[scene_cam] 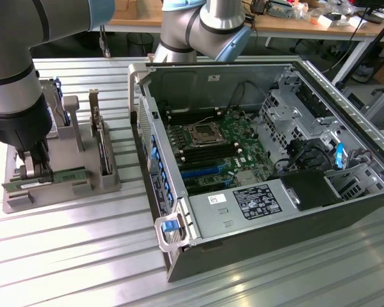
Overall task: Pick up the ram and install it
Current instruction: 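Pick up the ram and move it above insertion slot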
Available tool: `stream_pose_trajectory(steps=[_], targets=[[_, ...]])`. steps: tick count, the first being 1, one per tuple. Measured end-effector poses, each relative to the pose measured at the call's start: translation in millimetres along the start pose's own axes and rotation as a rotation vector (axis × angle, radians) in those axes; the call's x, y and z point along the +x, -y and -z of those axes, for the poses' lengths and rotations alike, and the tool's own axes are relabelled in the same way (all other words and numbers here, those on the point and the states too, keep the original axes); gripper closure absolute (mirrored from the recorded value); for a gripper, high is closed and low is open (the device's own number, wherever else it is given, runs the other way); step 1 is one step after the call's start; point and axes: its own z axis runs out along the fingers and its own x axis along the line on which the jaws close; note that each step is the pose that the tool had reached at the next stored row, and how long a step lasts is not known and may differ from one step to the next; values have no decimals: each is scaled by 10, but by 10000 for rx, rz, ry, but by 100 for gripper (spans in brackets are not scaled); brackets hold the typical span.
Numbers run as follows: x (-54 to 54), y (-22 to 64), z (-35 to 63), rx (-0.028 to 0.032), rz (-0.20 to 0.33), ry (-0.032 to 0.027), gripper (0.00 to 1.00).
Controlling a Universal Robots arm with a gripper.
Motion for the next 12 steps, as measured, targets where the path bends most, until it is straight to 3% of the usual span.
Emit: stream_pose_trajectory(steps=[12], targets=[[2, 0, 66, 1, 0, 0, 88]])
